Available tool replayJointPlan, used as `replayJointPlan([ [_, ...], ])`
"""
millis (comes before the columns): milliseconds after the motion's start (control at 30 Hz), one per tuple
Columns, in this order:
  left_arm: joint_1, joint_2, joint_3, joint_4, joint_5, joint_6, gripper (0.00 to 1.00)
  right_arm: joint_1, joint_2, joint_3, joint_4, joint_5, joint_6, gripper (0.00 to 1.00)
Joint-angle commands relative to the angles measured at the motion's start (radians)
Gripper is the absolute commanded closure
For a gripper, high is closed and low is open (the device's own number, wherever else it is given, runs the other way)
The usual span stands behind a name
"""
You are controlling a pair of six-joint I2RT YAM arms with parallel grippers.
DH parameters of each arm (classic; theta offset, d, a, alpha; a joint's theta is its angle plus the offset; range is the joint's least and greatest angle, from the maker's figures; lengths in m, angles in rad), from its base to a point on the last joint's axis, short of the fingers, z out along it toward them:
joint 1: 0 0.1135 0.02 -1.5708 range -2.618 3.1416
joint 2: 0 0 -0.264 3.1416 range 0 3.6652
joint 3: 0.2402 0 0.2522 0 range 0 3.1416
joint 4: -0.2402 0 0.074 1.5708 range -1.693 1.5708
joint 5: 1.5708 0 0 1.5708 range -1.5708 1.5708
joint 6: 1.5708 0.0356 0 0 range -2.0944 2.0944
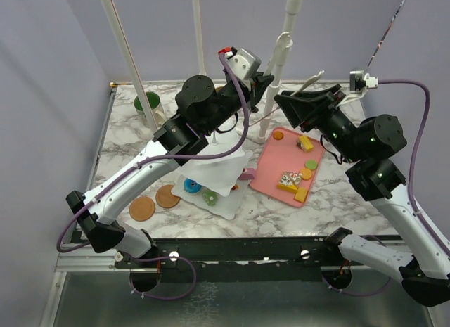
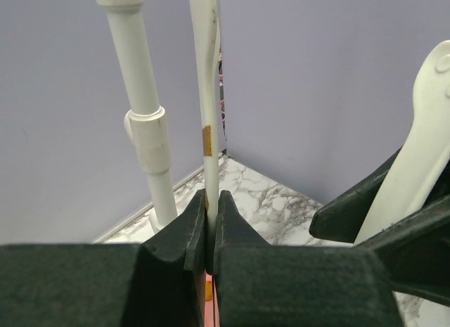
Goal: Serve the afternoon tea
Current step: Pick up the clamp from the tray.
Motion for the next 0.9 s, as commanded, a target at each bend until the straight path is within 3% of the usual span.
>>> replayJointPlan([
  [0,-0.004,0.000,0.001,0.025,0.027,0.017,1.00,0.005,-0.015,-0.004,0.038,0.012,-0.010,0.67],
  [133,-0.004,-0.007,0.007,0.026,0.090,0.023,1.00,0.005,-0.040,-0.014,0.022,0.040,-0.019,0.85],
  [300,-0.004,-0.007,0.003,0.039,-0.027,0.076,1.00,0.005,-0.064,-0.016,-0.010,0.032,-0.033,0.99],
  [500,0.005,-0.014,-0.005,0.055,-0.115,0.037,1.00,0.005,-0.164,-0.097,0.027,0.036,-0.036,1.00],
  [867,0.012,-0.015,-0.008,0.085,-0.231,0.061,1.00,0.005,-0.273,-0.157,0.037,-0.095,-0.051,1.00],
])
